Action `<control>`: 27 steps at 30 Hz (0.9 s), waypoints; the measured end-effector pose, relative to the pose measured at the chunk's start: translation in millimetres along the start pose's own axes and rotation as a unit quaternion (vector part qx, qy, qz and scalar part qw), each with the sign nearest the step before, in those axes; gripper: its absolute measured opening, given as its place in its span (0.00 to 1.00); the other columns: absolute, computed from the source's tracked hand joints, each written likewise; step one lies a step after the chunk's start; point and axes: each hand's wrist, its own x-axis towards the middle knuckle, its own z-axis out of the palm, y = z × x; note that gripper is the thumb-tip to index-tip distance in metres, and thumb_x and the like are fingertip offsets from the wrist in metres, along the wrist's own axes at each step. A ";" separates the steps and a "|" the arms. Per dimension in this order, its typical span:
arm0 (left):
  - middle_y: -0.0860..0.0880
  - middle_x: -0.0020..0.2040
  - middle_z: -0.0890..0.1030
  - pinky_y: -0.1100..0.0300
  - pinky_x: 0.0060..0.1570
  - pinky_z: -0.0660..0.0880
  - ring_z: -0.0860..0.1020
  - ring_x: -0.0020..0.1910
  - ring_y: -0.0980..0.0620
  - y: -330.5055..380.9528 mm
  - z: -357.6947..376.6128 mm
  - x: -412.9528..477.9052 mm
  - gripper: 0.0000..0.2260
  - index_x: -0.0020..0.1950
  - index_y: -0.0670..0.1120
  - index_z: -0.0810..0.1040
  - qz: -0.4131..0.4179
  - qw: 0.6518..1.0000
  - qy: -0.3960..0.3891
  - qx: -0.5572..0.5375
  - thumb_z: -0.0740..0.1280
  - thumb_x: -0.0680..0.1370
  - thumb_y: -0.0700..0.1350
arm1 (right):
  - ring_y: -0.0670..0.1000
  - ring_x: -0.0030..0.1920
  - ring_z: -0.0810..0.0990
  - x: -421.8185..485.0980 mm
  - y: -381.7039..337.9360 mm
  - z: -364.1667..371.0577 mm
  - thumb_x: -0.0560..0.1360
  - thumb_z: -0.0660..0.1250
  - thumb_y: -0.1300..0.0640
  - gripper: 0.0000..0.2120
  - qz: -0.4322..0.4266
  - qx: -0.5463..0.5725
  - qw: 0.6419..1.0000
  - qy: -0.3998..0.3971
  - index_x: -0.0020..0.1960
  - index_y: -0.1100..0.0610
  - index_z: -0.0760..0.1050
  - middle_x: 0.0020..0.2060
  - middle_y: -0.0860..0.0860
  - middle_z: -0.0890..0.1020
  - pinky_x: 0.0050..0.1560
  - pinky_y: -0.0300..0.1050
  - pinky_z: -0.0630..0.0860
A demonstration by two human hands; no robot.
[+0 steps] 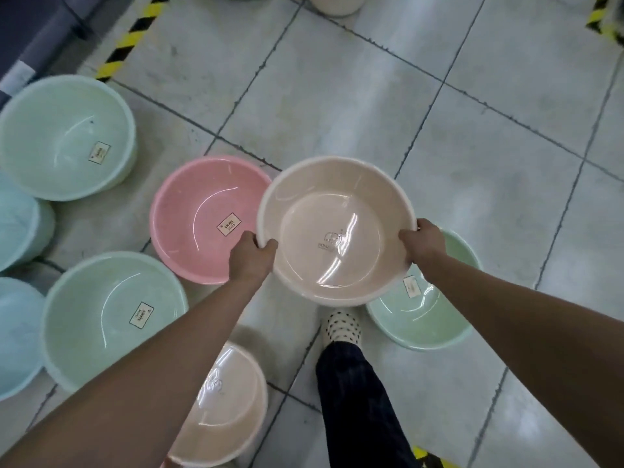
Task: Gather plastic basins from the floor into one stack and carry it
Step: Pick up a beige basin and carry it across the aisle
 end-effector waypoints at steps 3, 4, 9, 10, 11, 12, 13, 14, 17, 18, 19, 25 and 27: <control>0.46 0.40 0.77 0.52 0.46 0.76 0.80 0.46 0.40 -3.6 36.2 38.6 0.08 0.49 0.42 0.72 -0.076 0.995 0.013 -0.069 0.65 0.76 0.46 | 0.58 0.46 0.78 50.3 2.1 23.8 0.72 0.61 0.64 0.20 0.007 0.025 0.999 -0.023 0.63 0.60 0.77 0.49 0.57 0.81 0.43 0.46 0.72; 0.45 0.42 0.78 0.51 0.47 0.75 0.80 0.47 0.40 -6.4 46.7 48.4 0.08 0.49 0.42 0.72 -0.089 0.993 0.019 -0.075 0.65 0.76 0.46 | 0.58 0.46 0.77 64.8 5.0 31.7 0.72 0.61 0.64 0.19 0.007 0.025 0.999 -0.028 0.62 0.60 0.77 0.48 0.57 0.81 0.43 0.45 0.72; 0.45 0.44 0.77 0.56 0.43 0.68 0.76 0.45 0.43 -29.3 89.3 91.1 0.08 0.48 0.41 0.72 -0.099 0.995 0.010 -0.024 0.66 0.77 0.45 | 0.58 0.48 0.78 127.5 25.2 67.5 0.74 0.61 0.64 0.18 0.009 -0.008 0.999 -0.032 0.63 0.60 0.77 0.49 0.57 0.81 0.47 0.47 0.73; 0.45 0.43 0.77 0.56 0.42 0.68 0.76 0.46 0.42 -34.4 96.4 97.8 0.08 0.48 0.41 0.73 -0.087 0.996 0.008 -0.006 0.66 0.77 0.46 | 0.58 0.49 0.78 137.7 29.9 72.8 0.74 0.62 0.64 0.18 0.018 -0.002 0.999 -0.028 0.63 0.60 0.77 0.49 0.57 0.81 0.48 0.48 0.74; 0.45 0.43 0.78 0.56 0.42 0.68 0.77 0.47 0.41 -38.9 103.8 104.0 0.09 0.49 0.40 0.75 -0.074 0.997 0.009 0.010 0.67 0.77 0.47 | 0.59 0.49 0.79 147.7 33.3 77.7 0.74 0.62 0.64 0.18 0.027 0.007 0.999 -0.023 0.63 0.59 0.78 0.49 0.56 0.81 0.50 0.50 0.76; 0.45 0.44 0.79 0.56 0.43 0.68 0.78 0.48 0.41 -42.1 111.5 108.0 0.11 0.50 0.40 0.77 -0.064 0.997 0.016 0.027 0.67 0.78 0.48 | 0.60 0.50 0.80 155.7 36.5 81.1 0.74 0.63 0.64 0.18 0.036 0.015 0.999 -0.017 0.62 0.59 0.78 0.48 0.56 0.82 0.52 0.52 0.78; 0.44 0.45 0.80 0.57 0.43 0.68 0.79 0.49 0.40 -43.0 119.8 112.2 0.12 0.52 0.40 0.78 -0.055 0.997 0.029 0.044 0.67 0.78 0.49 | 0.61 0.51 0.80 164.2 38.7 84.0 0.73 0.64 0.64 0.17 0.044 0.021 0.999 -0.010 0.61 0.59 0.79 0.48 0.56 0.82 0.53 0.54 0.78; 0.44 0.47 0.82 0.57 0.44 0.68 0.79 0.51 0.40 -43.0 127.8 115.1 0.12 0.53 0.41 0.79 -0.047 0.996 0.045 0.060 0.66 0.78 0.49 | 0.62 0.50 0.80 171.8 40.1 86.3 0.72 0.63 0.64 0.16 0.048 0.024 0.999 -0.006 0.58 0.59 0.80 0.47 0.57 0.83 0.52 0.55 0.78; 0.43 0.53 0.84 0.53 0.49 0.72 0.80 0.53 0.39 -42.2 149.6 124.1 0.13 0.56 0.42 0.79 -0.027 0.993 0.086 0.071 0.65 0.78 0.49 | 0.59 0.44 0.78 191.8 41.8 91.3 0.71 0.63 0.65 0.10 0.053 0.009 0.999 -0.002 0.50 0.61 0.81 0.42 0.59 0.82 0.44 0.50 0.75; 0.42 0.55 0.83 0.51 0.52 0.74 0.80 0.55 0.39 -42.7 155.9 127.5 0.13 0.58 0.41 0.79 -0.012 0.993 0.092 0.068 0.65 0.78 0.48 | 0.59 0.43 0.77 199.4 43.0 92.5 0.71 0.64 0.65 0.10 0.054 0.001 0.999 -0.002 0.49 0.62 0.81 0.41 0.58 0.81 0.44 0.50 0.75; 0.41 0.59 0.81 0.49 0.56 0.74 0.79 0.58 0.39 -42.4 160.4 130.1 0.14 0.62 0.41 0.77 0.002 0.993 0.095 0.067 0.65 0.79 0.46 | 0.59 0.44 0.78 206.0 44.3 93.7 0.72 0.64 0.65 0.10 0.054 -0.006 0.999 -0.002 0.49 0.62 0.81 0.41 0.58 0.81 0.46 0.51 0.76; 0.43 0.81 0.43 0.57 0.69 0.63 0.62 0.76 0.41 -38.7 180.8 133.1 0.34 0.80 0.40 0.46 0.025 0.998 0.033 0.042 0.61 0.80 0.35 | 0.61 0.51 0.78 230.2 49.7 110.2 0.74 0.63 0.62 0.17 0.058 -0.046 0.997 -0.021 0.63 0.59 0.75 0.49 0.56 0.79 0.53 0.56 0.79; 0.42 0.81 0.38 0.57 0.67 0.66 0.62 0.76 0.39 -44.4 184.2 139.1 0.39 0.80 0.41 0.43 0.046 0.998 0.024 0.047 0.63 0.76 0.31 | 0.62 0.51 0.78 233.7 55.4 112.5 0.73 0.65 0.63 0.17 0.085 -0.050 0.994 -0.049 0.62 0.61 0.74 0.51 0.59 0.79 0.53 0.58 0.79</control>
